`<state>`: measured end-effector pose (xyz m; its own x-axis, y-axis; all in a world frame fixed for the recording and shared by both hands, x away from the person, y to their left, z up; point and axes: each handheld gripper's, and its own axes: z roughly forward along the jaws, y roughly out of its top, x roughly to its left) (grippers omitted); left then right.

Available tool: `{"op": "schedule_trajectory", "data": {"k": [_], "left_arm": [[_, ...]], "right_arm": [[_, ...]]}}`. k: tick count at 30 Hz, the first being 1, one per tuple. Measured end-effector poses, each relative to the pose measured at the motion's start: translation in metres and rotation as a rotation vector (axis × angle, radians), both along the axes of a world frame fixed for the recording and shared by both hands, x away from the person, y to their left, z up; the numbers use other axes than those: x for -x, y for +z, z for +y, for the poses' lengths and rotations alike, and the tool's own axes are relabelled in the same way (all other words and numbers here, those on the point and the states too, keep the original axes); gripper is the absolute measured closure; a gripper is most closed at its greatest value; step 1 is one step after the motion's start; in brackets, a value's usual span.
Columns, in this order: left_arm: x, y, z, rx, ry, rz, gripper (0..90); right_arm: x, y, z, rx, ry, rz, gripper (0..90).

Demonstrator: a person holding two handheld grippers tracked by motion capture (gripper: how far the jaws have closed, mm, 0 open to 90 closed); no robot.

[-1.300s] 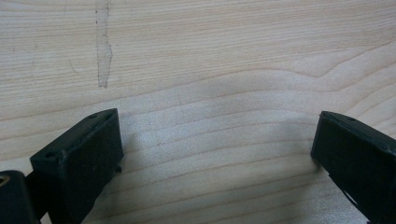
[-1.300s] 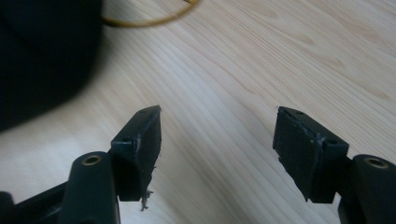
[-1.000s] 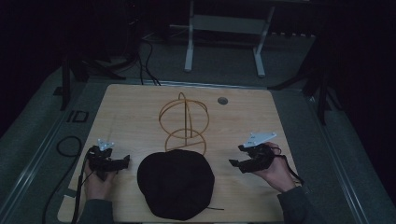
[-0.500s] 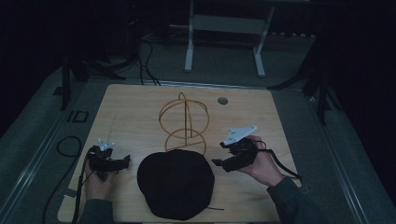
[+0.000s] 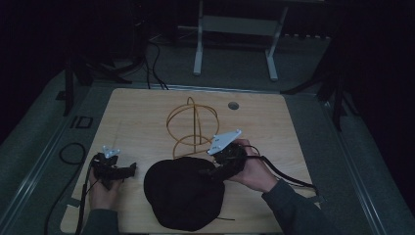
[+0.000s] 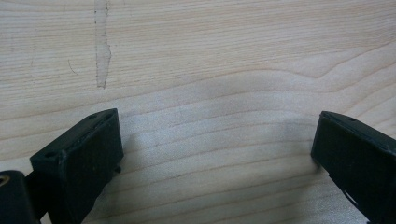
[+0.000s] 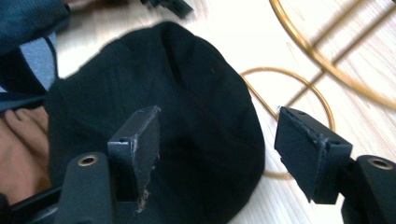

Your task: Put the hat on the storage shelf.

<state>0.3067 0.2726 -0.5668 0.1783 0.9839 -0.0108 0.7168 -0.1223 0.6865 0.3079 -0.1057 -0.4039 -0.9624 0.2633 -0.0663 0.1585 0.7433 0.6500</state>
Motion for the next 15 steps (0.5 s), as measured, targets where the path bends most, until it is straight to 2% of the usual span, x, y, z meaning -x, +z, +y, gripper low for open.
{"op": "schedule_trajectory", "data": {"k": [5, 9, 11, 15], "left_arm": [[0.0, 0.0, 0.0, 0.0, 0.0, -0.001, 1.8], [0.0, 0.0, 0.0, 0.0, 0.0, 0.0, 1.8], [0.0, 0.0, 0.0, 0.0, 0.0, 0.0, 1.8], [0.0, 0.0, 0.0, 0.0, 0.0, 0.001, 1.8]], "right_arm": [[0.001, 0.004, 0.022, 0.01, 0.04, -0.002, 30.4], [0.002, 0.006, 0.029, 0.02, 0.048, -0.004, 30.5], [0.002, 0.008, 0.042, 0.025, 0.06, -0.006, 30.7], [0.001, 0.01, 0.052, 0.024, 0.065, -0.006, 31.3]]}}
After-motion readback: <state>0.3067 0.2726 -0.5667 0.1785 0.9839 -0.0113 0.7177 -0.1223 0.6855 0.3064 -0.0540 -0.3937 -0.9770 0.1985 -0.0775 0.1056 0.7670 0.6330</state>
